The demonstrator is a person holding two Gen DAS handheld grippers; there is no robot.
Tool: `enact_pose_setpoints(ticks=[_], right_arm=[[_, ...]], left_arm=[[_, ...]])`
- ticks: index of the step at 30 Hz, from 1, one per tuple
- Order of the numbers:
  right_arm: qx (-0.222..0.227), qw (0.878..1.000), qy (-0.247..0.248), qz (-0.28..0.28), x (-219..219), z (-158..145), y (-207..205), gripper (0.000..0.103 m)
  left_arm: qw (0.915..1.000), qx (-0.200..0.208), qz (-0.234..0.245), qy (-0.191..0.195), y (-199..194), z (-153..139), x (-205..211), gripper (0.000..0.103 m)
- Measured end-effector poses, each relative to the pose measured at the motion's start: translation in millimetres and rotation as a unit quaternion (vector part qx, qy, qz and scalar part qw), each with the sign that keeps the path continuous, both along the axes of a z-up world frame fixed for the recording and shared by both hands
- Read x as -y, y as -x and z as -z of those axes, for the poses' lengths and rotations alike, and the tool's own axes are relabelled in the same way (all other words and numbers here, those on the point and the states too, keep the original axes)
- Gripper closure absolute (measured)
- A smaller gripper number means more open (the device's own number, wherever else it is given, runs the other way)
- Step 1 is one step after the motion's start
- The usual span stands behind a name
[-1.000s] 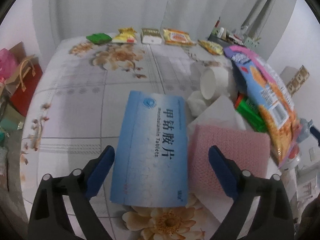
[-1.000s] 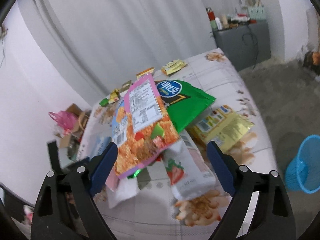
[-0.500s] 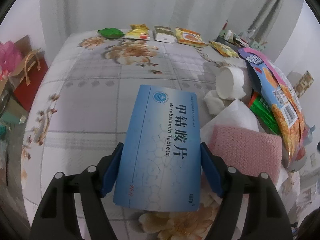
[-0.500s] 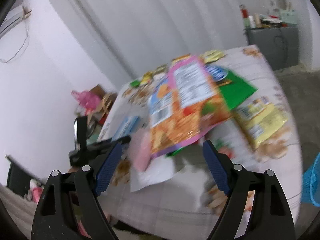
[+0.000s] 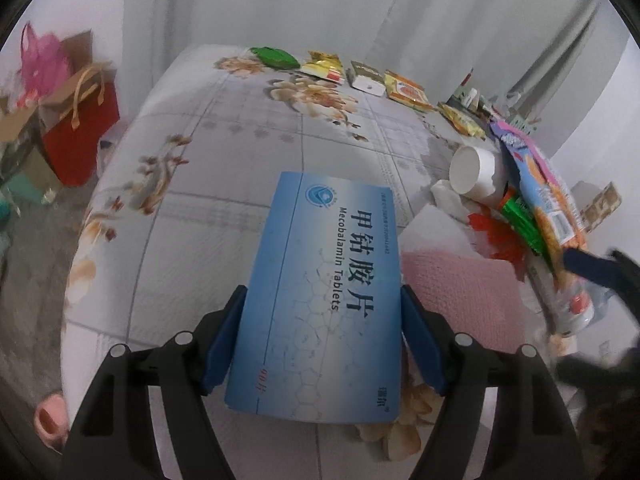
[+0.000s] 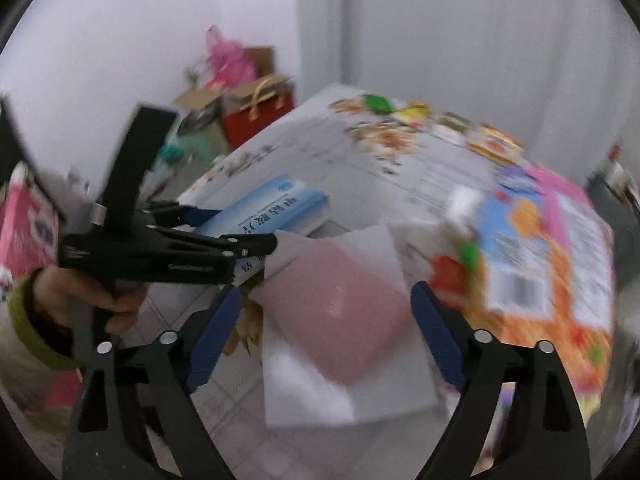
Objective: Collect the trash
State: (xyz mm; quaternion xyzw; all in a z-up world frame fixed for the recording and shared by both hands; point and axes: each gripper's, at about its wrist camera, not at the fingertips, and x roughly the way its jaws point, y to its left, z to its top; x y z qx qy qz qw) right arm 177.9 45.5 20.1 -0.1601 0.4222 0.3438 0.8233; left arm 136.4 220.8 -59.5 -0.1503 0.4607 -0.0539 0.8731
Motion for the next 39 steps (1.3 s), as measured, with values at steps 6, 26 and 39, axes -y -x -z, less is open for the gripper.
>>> enact_pose_setpoints(ticks=[6,26,39], right_arm=[[-0.030,0.999,0.032,-0.012,-22.9,40.9,-20.7,0.012],[-0.072,0.997,-0.017,0.016,-11.0,19.0,-12.1,0.040],[-0.064,0.998,0.021,-0.015,-23.3,40.2,-27.0,0.011]], left_arm=[[0.9979,-0.001,-0.026,0.060,5.5,0.8,-24.4,0.030],[0.9966,0.010,-0.047,0.067,7.2,-3.2,-48.8,0.042],[0.9996,-0.008,-0.025,0.013,8.0,-3.3,-33.5,0.030]])
